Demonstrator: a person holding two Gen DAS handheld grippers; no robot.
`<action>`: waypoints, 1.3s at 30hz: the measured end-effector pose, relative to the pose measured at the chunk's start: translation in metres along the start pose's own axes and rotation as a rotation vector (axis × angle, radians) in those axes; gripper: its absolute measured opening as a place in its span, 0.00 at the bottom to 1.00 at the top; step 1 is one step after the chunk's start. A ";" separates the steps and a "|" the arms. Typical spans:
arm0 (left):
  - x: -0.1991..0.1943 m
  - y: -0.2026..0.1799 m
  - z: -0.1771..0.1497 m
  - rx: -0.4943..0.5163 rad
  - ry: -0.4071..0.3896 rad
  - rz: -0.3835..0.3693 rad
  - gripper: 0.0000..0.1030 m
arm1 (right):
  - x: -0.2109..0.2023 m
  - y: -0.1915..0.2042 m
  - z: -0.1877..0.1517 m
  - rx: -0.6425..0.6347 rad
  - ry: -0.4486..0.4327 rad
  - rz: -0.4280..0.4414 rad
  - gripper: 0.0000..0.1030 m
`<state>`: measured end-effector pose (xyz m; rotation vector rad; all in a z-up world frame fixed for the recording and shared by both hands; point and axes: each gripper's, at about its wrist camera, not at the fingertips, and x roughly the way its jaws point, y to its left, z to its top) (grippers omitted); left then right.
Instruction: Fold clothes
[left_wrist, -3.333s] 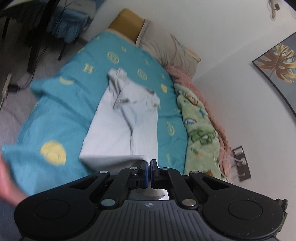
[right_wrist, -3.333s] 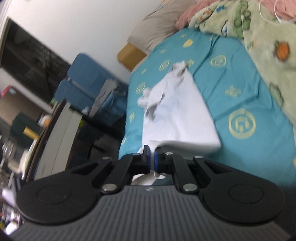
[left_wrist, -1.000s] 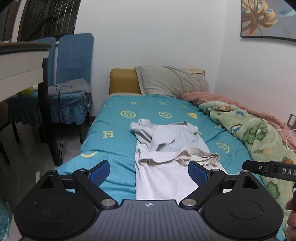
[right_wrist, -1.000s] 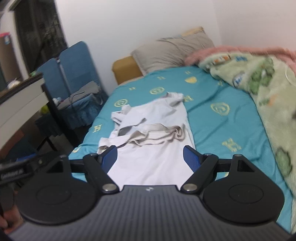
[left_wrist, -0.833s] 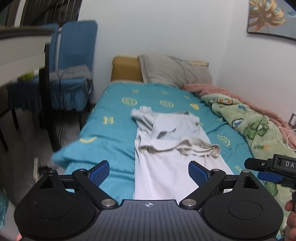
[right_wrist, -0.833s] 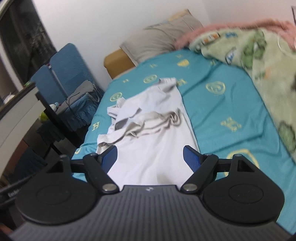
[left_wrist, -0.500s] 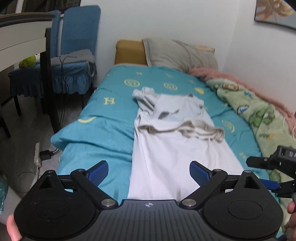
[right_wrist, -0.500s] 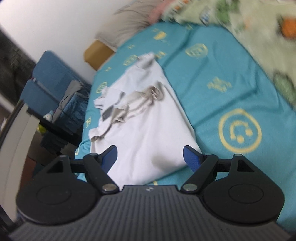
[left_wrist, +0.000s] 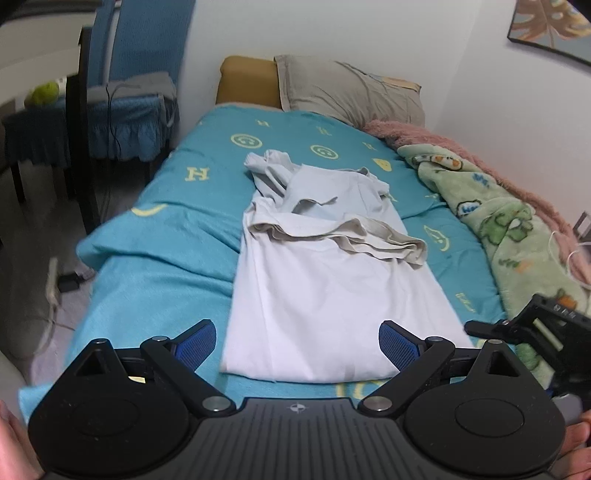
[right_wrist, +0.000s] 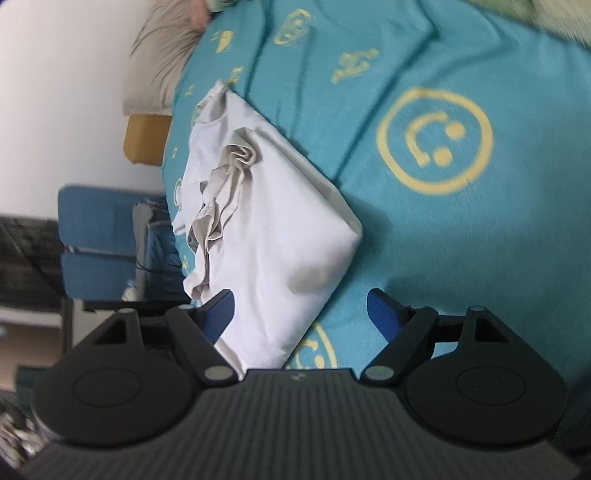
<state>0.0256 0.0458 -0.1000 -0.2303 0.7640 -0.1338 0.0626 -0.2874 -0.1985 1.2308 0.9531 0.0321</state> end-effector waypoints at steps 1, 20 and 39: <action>0.001 0.001 0.000 -0.017 0.007 -0.016 0.94 | 0.001 -0.003 0.000 0.024 0.004 0.007 0.79; 0.064 0.023 -0.011 -0.375 0.248 -0.370 0.94 | 0.043 -0.001 0.009 0.067 -0.070 -0.029 0.18; 0.099 0.040 -0.015 -0.664 0.070 -0.238 0.65 | 0.016 0.034 0.009 -0.053 -0.147 0.126 0.09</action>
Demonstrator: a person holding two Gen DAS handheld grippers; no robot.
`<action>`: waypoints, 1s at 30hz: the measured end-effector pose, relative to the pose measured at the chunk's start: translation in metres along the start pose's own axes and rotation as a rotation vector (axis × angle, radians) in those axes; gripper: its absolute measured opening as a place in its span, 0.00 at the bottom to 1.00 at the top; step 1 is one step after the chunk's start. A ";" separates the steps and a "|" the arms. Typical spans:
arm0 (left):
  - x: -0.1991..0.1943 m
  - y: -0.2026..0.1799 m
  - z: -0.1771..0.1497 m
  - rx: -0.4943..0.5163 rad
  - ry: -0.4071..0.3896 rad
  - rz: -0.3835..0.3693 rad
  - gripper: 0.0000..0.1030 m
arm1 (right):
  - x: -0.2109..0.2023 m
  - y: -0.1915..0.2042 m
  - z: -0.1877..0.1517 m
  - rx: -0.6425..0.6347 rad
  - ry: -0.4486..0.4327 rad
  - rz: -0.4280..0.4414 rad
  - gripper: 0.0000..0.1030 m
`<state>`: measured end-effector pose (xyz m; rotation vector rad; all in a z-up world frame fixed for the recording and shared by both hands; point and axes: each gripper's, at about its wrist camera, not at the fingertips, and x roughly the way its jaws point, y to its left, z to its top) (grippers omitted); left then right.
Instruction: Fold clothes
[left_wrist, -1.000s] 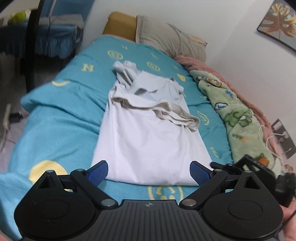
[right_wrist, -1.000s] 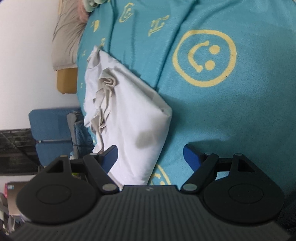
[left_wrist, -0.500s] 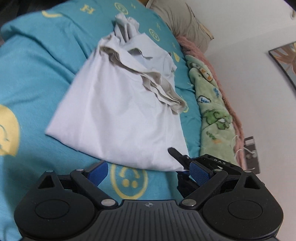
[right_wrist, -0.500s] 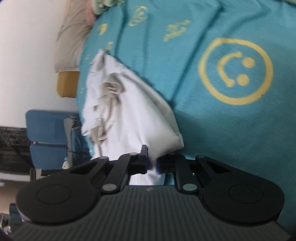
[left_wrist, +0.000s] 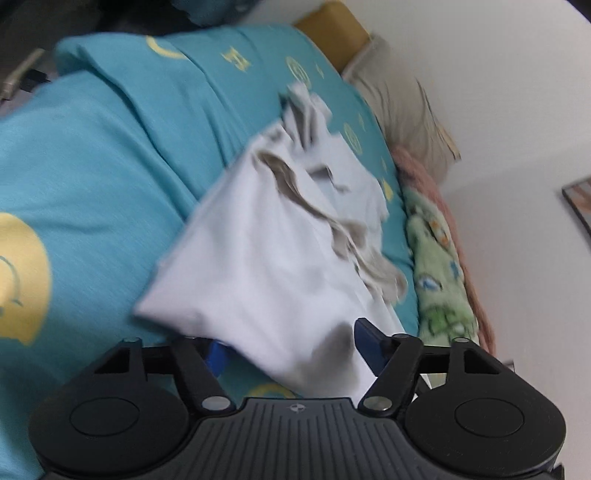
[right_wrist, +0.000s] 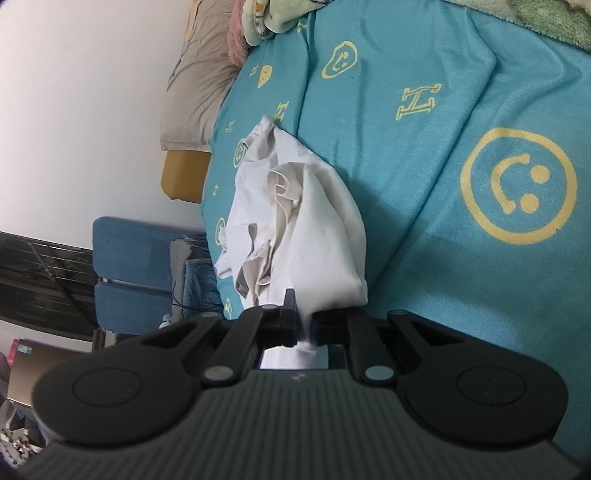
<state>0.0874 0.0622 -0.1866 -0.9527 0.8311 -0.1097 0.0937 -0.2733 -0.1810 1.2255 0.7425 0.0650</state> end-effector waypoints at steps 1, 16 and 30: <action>-0.004 0.003 0.002 -0.018 -0.032 0.011 0.64 | 0.000 0.000 0.000 -0.004 -0.004 -0.002 0.09; -0.041 -0.003 0.019 0.057 -0.189 -0.039 0.06 | -0.015 0.009 -0.010 -0.069 -0.033 -0.024 0.08; -0.082 0.015 0.019 -0.083 -0.021 -0.005 0.44 | -0.038 0.017 -0.020 -0.089 -0.022 -0.031 0.08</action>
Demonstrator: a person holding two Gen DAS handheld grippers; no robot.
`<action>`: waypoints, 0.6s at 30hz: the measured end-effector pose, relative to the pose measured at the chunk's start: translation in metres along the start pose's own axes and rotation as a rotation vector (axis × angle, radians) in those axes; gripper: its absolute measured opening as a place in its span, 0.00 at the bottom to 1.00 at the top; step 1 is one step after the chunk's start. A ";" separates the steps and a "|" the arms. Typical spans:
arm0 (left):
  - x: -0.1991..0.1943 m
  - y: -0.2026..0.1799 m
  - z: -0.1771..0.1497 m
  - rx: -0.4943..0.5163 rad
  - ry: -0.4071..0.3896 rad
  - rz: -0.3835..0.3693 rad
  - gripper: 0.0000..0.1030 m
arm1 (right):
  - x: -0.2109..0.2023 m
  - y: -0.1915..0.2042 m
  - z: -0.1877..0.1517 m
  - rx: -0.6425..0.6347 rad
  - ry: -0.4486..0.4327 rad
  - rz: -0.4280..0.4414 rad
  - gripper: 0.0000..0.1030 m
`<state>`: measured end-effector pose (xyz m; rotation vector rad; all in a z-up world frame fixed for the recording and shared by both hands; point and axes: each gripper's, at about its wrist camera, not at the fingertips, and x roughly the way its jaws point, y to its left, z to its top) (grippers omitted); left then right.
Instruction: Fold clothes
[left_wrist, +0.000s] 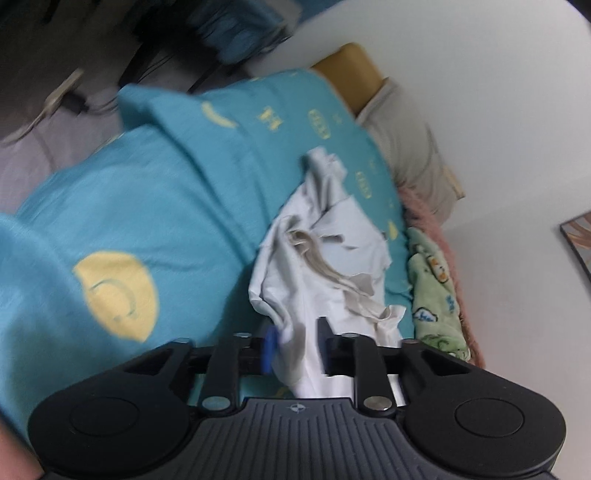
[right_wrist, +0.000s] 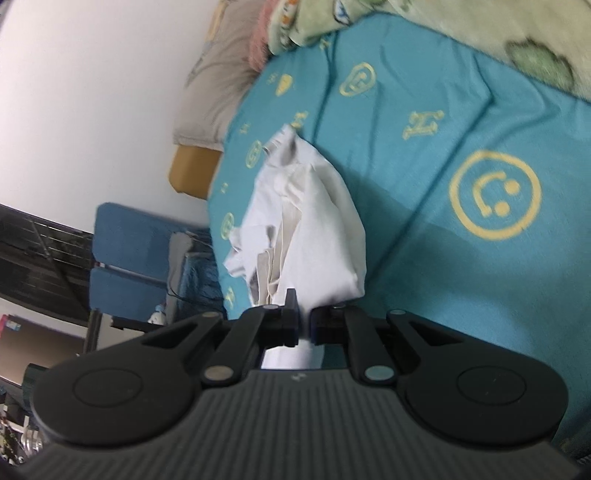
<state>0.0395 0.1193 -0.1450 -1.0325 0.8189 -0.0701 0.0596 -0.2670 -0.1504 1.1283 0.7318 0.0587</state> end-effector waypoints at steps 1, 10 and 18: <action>-0.002 0.006 0.002 -0.040 0.023 -0.007 0.56 | 0.001 0.000 -0.001 -0.004 0.002 0.000 0.08; 0.023 0.002 -0.027 -0.166 0.202 -0.250 0.84 | 0.003 0.002 0.000 -0.002 0.001 0.049 0.08; 0.080 0.014 -0.033 -0.251 0.164 -0.192 0.74 | -0.007 0.000 0.008 -0.012 -0.033 0.064 0.08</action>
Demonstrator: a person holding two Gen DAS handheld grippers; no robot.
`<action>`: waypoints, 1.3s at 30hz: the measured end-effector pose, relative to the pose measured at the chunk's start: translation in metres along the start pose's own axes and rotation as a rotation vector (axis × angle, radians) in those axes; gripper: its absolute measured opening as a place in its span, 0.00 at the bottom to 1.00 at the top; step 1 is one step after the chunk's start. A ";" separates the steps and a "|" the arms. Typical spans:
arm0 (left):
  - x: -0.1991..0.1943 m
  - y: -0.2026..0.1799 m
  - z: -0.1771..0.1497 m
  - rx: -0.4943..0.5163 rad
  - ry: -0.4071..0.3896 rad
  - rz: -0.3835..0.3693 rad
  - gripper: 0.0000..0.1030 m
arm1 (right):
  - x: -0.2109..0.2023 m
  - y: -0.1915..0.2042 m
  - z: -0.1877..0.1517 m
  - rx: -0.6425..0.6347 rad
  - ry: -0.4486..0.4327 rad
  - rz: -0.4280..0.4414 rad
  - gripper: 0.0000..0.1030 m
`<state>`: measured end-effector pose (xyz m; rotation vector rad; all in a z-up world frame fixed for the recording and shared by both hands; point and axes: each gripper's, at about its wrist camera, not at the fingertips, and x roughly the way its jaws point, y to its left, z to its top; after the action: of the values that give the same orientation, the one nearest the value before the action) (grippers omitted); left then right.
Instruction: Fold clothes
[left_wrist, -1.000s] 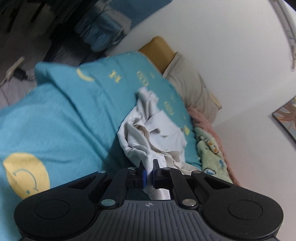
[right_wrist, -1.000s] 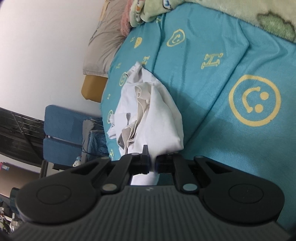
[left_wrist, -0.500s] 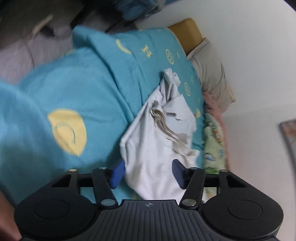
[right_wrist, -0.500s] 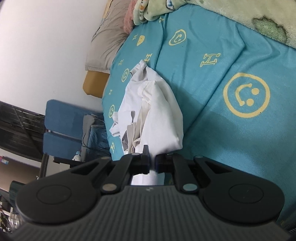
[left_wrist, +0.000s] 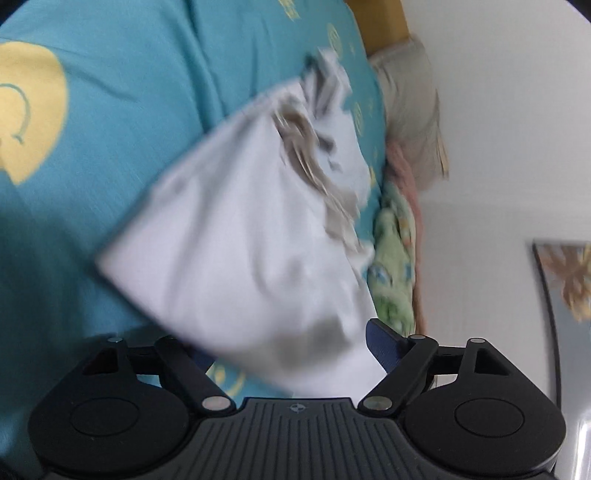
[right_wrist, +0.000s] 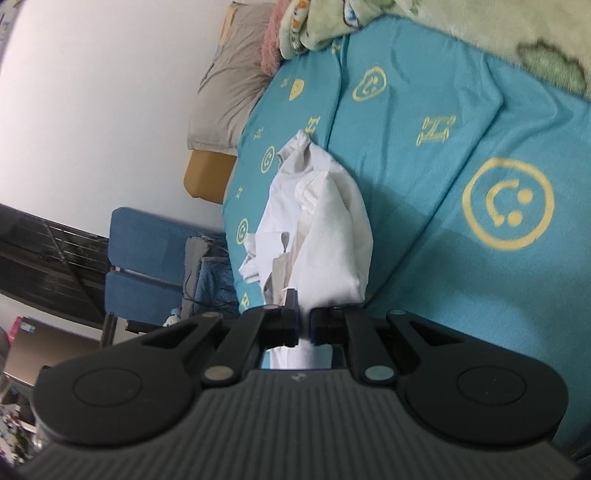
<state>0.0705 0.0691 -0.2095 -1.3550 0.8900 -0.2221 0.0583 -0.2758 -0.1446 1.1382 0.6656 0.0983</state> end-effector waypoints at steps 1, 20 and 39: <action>-0.003 0.005 0.004 -0.034 -0.029 -0.018 0.65 | -0.002 0.000 0.001 -0.011 -0.009 -0.002 0.08; -0.155 -0.122 -0.048 0.314 -0.199 -0.090 0.05 | -0.104 0.080 -0.019 -0.201 -0.079 0.124 0.08; -0.079 -0.120 0.031 0.311 -0.176 0.222 0.10 | -0.005 0.086 0.005 -0.140 0.030 -0.054 0.10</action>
<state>0.0797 0.1113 -0.0686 -0.9639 0.8123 -0.0644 0.0783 -0.2443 -0.0670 0.9848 0.7047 0.1146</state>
